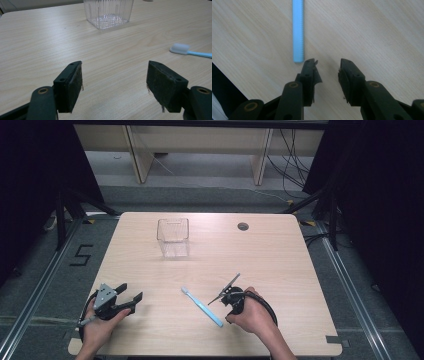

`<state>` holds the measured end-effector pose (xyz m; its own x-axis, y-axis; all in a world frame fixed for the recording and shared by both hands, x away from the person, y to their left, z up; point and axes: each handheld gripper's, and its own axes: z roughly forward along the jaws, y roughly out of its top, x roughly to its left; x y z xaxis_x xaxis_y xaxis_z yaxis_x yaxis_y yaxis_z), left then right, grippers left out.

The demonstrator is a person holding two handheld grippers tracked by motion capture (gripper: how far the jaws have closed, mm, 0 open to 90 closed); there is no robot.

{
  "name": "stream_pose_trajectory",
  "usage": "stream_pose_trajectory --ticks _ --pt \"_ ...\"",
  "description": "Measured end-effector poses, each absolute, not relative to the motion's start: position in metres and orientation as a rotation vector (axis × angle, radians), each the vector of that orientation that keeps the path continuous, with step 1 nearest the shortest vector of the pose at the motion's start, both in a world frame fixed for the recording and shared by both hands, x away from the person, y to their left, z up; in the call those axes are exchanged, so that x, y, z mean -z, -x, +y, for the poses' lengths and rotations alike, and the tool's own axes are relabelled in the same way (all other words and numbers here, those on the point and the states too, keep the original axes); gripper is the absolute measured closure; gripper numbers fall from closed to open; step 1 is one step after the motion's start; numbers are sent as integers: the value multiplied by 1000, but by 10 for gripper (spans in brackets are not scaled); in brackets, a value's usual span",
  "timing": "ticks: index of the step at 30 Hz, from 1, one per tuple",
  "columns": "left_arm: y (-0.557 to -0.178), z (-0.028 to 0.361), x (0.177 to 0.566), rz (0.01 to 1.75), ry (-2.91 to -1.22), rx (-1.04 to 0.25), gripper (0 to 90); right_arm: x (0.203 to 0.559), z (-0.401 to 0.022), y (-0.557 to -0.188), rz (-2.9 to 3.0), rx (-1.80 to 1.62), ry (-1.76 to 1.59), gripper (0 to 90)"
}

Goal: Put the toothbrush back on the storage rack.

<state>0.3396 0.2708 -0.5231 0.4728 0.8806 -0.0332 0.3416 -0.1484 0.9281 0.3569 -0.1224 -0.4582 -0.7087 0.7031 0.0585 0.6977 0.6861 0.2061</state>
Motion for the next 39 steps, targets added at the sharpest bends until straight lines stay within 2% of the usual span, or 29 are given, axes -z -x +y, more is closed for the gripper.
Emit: stream_pose_trajectory --ticks 7,29,39 --pt "-339 270 523 1052 -1718 -674 283 458 -109 -362 2891 -260 -1208 683" --pt "-338 270 523 1048 -1713 -673 284 468 -69 -381 2962 -187 -1046 688" --pt "-338 270 523 1046 -1712 -672 283 470 -53 -386 2971 -185 -1071 693"
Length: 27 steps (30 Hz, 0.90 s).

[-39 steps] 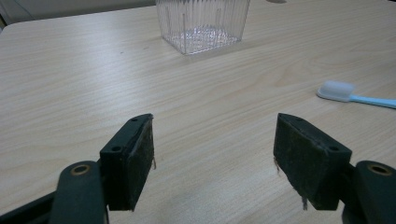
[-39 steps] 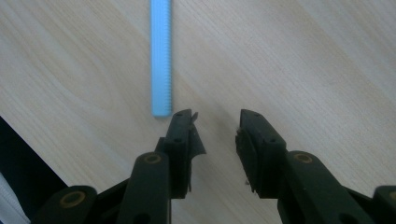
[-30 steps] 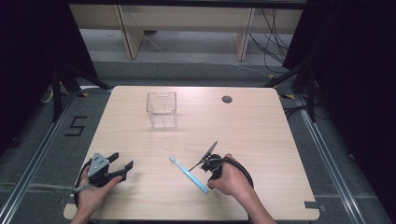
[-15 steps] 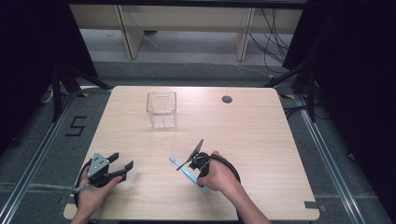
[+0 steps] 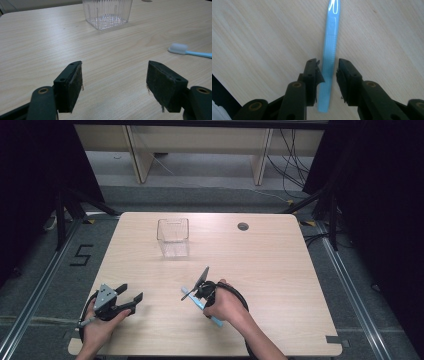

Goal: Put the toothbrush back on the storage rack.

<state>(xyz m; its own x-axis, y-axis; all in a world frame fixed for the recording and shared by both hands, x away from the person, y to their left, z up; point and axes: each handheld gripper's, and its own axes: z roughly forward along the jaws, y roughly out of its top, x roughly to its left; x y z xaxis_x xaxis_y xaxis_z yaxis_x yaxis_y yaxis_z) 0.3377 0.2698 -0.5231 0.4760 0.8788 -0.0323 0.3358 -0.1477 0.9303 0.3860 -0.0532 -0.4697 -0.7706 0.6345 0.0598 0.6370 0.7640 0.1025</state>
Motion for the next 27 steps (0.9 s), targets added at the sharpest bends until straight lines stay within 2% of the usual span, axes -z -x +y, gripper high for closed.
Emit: stream_pose_trajectory --ticks 27 --pt "-338 270 524 1033 -1705 -669 284 476 -33 -395 -2919 123 1080 709"
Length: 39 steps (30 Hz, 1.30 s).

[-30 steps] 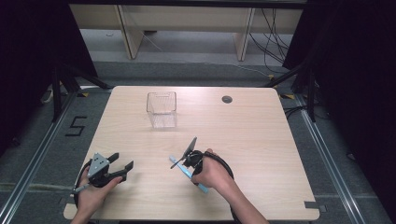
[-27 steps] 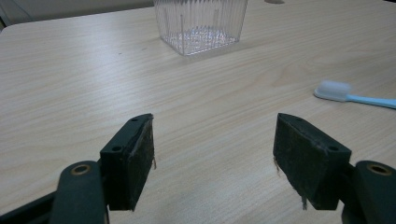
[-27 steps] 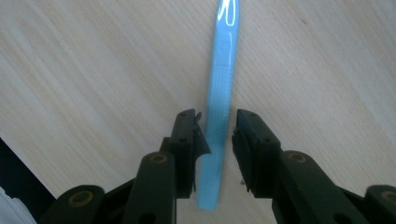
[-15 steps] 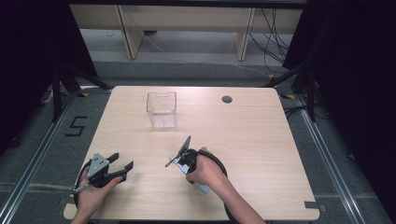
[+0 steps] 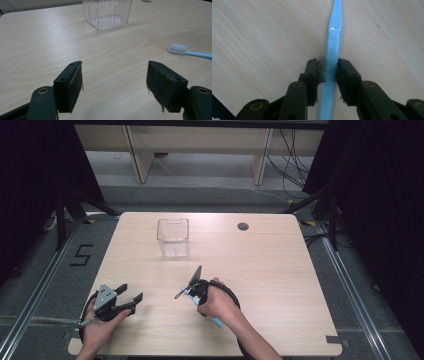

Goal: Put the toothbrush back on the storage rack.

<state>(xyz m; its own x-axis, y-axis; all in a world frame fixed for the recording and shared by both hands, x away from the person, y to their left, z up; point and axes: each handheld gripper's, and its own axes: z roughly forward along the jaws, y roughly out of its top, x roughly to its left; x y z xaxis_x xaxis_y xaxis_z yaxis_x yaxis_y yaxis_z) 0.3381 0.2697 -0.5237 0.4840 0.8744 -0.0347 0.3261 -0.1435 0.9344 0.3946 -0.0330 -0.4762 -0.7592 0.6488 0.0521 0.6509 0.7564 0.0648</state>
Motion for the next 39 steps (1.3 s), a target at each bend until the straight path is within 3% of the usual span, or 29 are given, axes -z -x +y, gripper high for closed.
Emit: stream_pose_trajectory --ticks 24,39 --pt "-338 270 524 1032 -1705 -665 284 478 -26 -398 -2968 34 1057 787" --pt "-337 269 523 1051 -1714 -669 287 460 -53 -390 -2954 343 1144 790"
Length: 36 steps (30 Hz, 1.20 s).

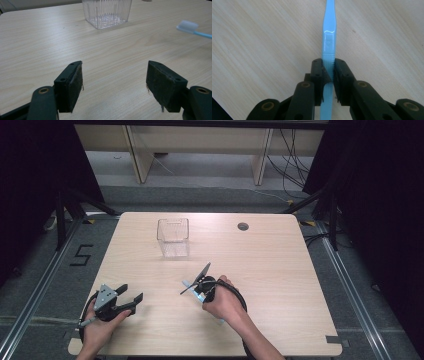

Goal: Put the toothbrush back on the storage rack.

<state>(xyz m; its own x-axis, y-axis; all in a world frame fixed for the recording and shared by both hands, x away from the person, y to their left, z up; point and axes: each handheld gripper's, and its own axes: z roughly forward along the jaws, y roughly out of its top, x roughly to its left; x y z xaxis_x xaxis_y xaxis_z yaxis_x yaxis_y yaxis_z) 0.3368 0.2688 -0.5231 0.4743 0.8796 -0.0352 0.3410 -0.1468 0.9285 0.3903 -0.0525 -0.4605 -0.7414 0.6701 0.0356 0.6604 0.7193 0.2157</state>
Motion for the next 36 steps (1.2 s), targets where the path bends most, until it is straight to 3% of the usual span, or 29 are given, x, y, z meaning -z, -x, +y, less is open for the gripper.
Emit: stream_pose_trajectory --ticks 18,36 --pt "-337 269 523 1054 -1713 -671 288 458 -90 -374 2669 -780 -1173 790" --pt "-336 269 523 1056 -1713 -673 289 470 -108 -363 2475 -1118 -970 790"
